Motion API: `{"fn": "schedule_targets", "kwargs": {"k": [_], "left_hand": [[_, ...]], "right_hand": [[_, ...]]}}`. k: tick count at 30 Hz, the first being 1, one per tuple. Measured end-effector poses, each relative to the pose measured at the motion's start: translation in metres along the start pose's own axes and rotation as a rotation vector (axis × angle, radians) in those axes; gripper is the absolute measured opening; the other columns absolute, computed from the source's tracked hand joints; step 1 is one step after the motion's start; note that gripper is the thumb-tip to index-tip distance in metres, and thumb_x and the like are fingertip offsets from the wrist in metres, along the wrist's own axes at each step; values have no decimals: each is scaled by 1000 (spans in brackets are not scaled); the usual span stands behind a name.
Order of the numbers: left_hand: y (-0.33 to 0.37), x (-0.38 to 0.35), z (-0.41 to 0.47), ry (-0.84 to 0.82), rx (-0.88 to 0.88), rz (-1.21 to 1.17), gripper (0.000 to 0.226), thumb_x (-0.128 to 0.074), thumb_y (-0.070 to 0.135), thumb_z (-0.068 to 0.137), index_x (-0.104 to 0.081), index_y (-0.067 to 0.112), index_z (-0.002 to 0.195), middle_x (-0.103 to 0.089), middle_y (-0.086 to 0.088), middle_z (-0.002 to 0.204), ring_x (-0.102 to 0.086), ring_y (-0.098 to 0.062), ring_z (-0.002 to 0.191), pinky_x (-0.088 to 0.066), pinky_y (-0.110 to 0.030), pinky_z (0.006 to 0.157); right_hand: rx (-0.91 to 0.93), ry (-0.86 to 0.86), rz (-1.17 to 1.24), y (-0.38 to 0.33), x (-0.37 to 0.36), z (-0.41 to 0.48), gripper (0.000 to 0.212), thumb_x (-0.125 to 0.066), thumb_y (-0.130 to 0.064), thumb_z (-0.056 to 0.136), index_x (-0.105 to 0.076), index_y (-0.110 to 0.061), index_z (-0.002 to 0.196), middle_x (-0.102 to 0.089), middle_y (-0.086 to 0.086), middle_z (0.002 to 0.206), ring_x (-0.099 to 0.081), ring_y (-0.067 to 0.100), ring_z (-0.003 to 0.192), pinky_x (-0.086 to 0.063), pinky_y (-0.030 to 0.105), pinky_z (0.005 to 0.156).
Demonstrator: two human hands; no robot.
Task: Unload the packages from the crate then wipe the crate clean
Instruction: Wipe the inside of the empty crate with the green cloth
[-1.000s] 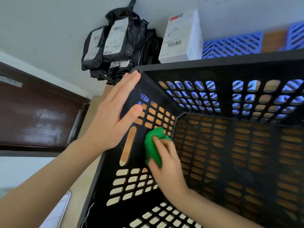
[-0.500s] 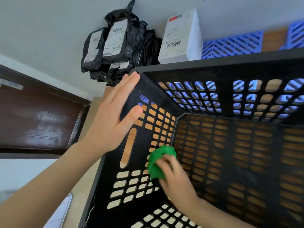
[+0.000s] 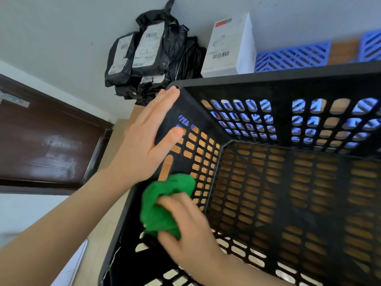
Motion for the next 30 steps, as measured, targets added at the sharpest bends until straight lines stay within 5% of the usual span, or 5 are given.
{"fn": "schedule_targets", "kwargs": {"k": [7,12,16,22,30], "left_hand": [[0,-1,0,0,5,6,61,-39,41,98,-26,21,153,-24,10,160,-16,-4,148,-19,-34,121],[-1,-2,0,-5,10,10,60,-38,41,99,-25,22,154,-23,10,160,-15,-4,148,-18,-34,121],[-2,-2,0,-6,13,24,60,-37,42,99,-24,22,154,-23,11,160,-14,-4,148,-18,-36,121],[-1,-1,-1,-1,17,10,60,-37,43,98,-25,23,154,-23,10,160,-14,-3,148,-18,-36,121],[0,-2,0,2,16,27,60,-38,42,99,-24,22,154,-24,10,160,-14,-3,148,-17,-28,121]], "right_hand": [[420,0,-379,1,-10,-14,35,-64,-21,84,-50,-21,116,-44,5,103,-47,19,88,-49,27,60],[149,-166,-533,106,-11,-38,57,-81,-17,64,-50,-23,112,-49,1,105,-58,18,93,-58,26,67],[-37,-190,-508,143,-6,-41,59,-78,-13,68,-47,-25,116,-52,1,107,-61,21,98,-59,36,75],[72,-154,-234,67,-8,-31,39,-56,-25,82,-49,-22,120,-53,-2,109,-56,13,97,-54,27,83],[482,-27,-153,-39,-19,-22,29,-61,-17,90,-54,-21,117,-56,10,95,-51,21,82,-44,26,71]]}}
Point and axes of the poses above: each hand's wrist, its own z-axis towards the middle knuckle, its own x-axis out of the back of the hand, y = z × x, the point moved 10 cm from there along z, towards the middle knuckle
